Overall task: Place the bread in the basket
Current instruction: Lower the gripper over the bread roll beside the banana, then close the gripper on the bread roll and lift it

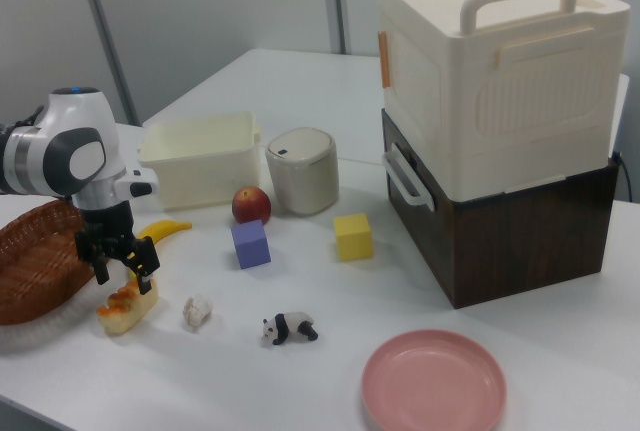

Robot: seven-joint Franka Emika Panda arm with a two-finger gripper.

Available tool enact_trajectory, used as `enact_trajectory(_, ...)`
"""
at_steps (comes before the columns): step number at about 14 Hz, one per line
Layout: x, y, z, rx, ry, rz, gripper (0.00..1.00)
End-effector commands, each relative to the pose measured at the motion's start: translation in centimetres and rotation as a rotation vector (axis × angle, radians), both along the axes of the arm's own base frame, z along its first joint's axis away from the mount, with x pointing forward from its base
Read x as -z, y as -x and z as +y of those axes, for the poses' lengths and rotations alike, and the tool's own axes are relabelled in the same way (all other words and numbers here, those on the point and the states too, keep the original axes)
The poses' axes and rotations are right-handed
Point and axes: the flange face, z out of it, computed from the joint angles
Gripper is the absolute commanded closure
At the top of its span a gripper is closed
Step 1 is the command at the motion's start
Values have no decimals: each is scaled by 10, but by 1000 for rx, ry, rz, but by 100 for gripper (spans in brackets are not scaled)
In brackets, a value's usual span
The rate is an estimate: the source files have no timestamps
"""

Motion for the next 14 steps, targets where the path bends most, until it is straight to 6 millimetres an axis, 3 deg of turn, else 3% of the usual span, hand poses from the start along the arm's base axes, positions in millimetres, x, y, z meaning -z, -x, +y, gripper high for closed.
enact_trajectory(1, 13, -6, 8, 1, 16, -30, 0)
enact_trajectory(8, 33, -7, 18, -38, 46, -8, 0)
enact_trajectory(10, 34, -8, 18, -42, 49, -8, 18)
enact_trajectory(12, 31, -11, 17, -47, 55, -18, 70)
enact_trajectory(13, 29, -13, 16, -45, 55, -22, 86)
enact_trajectory(14, 28, -14, 15, -43, 55, -24, 92)
